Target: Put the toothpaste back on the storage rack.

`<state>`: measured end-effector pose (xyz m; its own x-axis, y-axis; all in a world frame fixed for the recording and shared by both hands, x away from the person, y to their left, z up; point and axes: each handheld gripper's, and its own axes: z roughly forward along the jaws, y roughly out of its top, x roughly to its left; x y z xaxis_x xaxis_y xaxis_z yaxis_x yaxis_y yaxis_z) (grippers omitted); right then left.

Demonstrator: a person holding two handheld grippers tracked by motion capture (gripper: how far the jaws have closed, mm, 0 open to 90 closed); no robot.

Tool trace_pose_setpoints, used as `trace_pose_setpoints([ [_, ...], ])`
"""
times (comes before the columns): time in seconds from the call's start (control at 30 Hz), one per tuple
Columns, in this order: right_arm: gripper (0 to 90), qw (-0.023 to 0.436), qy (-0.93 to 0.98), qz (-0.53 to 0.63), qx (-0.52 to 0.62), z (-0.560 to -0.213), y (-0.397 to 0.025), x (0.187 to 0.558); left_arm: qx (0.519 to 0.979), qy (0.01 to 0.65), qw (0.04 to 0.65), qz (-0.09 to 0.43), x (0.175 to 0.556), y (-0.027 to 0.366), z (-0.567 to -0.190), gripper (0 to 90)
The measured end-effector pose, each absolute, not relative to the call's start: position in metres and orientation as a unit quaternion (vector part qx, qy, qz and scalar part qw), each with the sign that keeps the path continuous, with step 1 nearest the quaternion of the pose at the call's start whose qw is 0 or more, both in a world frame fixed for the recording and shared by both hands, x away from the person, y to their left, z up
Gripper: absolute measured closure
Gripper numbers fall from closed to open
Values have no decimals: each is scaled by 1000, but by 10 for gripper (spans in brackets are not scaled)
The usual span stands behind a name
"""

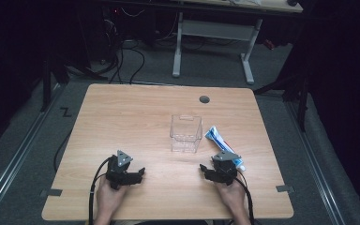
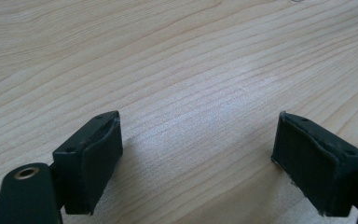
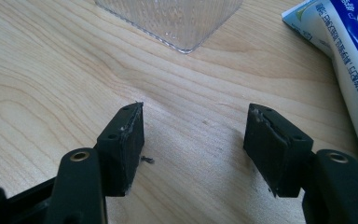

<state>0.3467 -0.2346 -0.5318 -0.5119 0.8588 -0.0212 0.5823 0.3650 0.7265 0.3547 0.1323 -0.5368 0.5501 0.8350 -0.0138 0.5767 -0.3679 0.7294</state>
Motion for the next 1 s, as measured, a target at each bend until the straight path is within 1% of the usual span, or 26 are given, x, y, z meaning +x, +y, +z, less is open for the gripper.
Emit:
trace_pose_setpoints([
  [1.0,360,206,797,337,456,-532,-234,345,806,438,353,183,355,132,-537,159],
])
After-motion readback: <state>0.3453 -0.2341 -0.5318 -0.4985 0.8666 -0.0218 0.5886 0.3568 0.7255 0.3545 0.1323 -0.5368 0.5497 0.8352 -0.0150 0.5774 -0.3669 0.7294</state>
